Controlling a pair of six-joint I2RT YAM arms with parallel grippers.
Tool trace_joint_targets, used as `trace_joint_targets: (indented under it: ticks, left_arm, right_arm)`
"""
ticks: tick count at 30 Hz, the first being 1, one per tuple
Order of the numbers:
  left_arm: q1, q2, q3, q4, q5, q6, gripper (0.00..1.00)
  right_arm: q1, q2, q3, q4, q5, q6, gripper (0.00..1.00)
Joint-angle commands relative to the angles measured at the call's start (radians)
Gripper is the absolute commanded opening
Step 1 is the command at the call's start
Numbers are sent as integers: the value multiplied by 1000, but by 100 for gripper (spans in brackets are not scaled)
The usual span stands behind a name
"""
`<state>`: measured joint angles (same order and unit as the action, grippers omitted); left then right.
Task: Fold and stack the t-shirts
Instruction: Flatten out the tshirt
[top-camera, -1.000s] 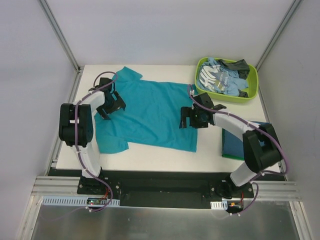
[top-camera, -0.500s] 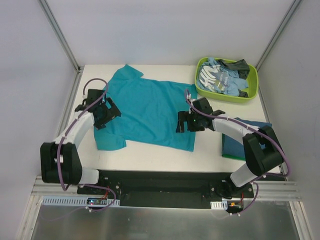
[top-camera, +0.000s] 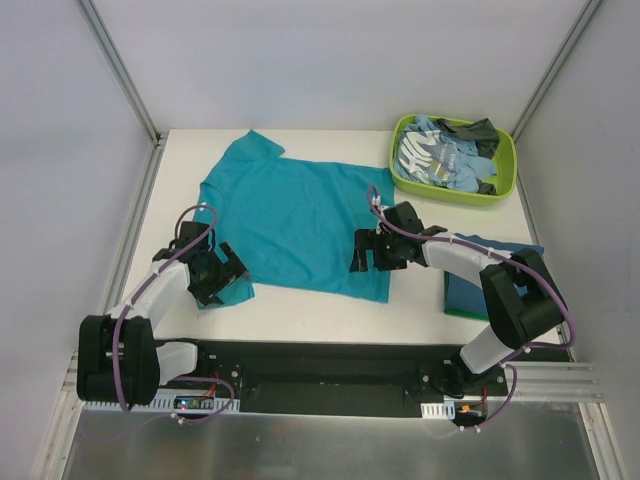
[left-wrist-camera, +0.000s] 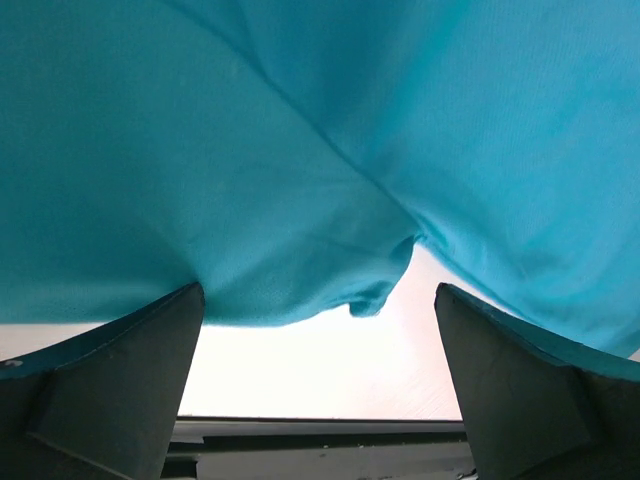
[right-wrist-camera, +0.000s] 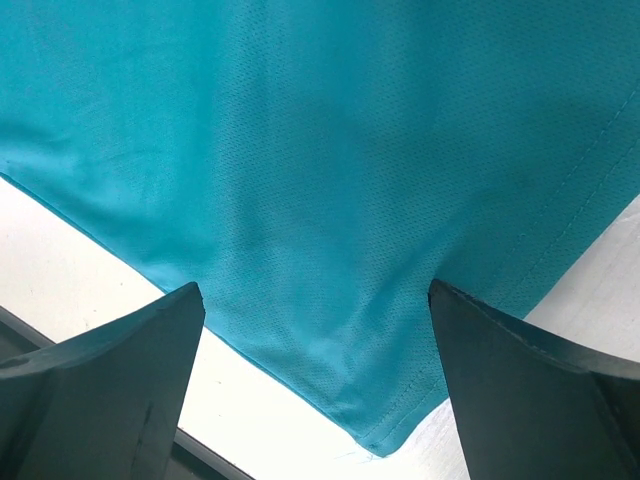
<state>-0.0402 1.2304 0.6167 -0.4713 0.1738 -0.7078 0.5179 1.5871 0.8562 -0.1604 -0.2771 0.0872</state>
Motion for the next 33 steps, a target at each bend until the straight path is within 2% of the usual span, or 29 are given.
trace_joint_targets:
  ticks: [1, 3, 7, 14, 18, 21, 22, 27, 31, 33]
  left_arm:
    - [-12, -133, -77, -128, 29, -50, 99]
    - [-12, -186, -72, -200, -11, -61, 99]
    - [-13, -294, -69, -256, 27, -67, 99]
    - [-13, -385, -54, -378, -213, -197, 99]
    - [-13, -498, -139, -385, -307, -353, 99]
    - [-13, -575, -192, -379, -388, -400, 99]
    - [-13, -592, -201, -372, -399, -403, 97]
    - [-13, -594, -245, -304, -438, -404, 75]
    - [-13, -508, -259, -204, -421, -391, 60]
    - [-13, -448, -247, -182, -422, -381, 57]
  right_arm:
    - [1, 22, 17, -4, 6, 22, 96]
    - [-1, 31, 21, -16, 7, 29, 96]
    - [-2, 39, 26, -22, 6, 36, 96]
    - [-6, 22, 17, -24, 4, 29, 96]
    - [-12, 2, 12, -27, 12, 28, 96]
    - [-10, -13, 12, -31, 13, 28, 96]
    - [-12, -21, 10, -31, 15, 25, 96]
    - [-10, -42, 4, -39, 32, 23, 96]
    - [-12, -50, 1, -48, 50, 22, 96]
    - [-13, -52, 1, -56, 55, 22, 96]
